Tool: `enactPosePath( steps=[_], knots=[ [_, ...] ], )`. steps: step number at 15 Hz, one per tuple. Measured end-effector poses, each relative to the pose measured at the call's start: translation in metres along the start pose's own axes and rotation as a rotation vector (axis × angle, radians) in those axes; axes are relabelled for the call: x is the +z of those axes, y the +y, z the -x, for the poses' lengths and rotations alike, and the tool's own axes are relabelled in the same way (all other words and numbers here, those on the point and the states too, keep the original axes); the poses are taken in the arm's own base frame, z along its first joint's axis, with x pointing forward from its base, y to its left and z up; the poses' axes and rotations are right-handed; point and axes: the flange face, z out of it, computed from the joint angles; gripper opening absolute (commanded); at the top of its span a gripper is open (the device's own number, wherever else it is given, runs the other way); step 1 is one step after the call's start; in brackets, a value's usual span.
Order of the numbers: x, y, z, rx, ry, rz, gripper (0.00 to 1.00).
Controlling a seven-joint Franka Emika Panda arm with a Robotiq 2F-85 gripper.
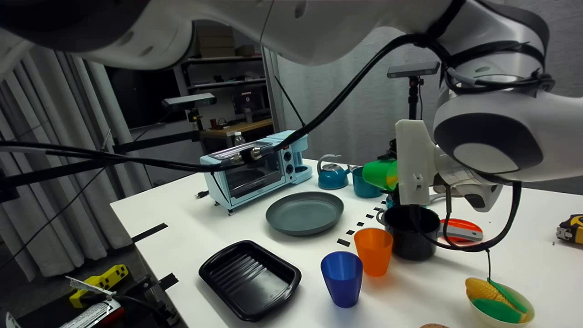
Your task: Pour the things in the green cup into the pot
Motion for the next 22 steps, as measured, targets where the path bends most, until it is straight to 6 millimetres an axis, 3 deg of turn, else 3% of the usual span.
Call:
enactPosePath(
  steps=[9,22],
  knots=[
    [0.003,0.010,-0.006,-0.050,-0.103,-0.251,0.55],
    [0.001,0.024,-0.015,-0.075,-0.128,-0.351,0.55]
  ],
)
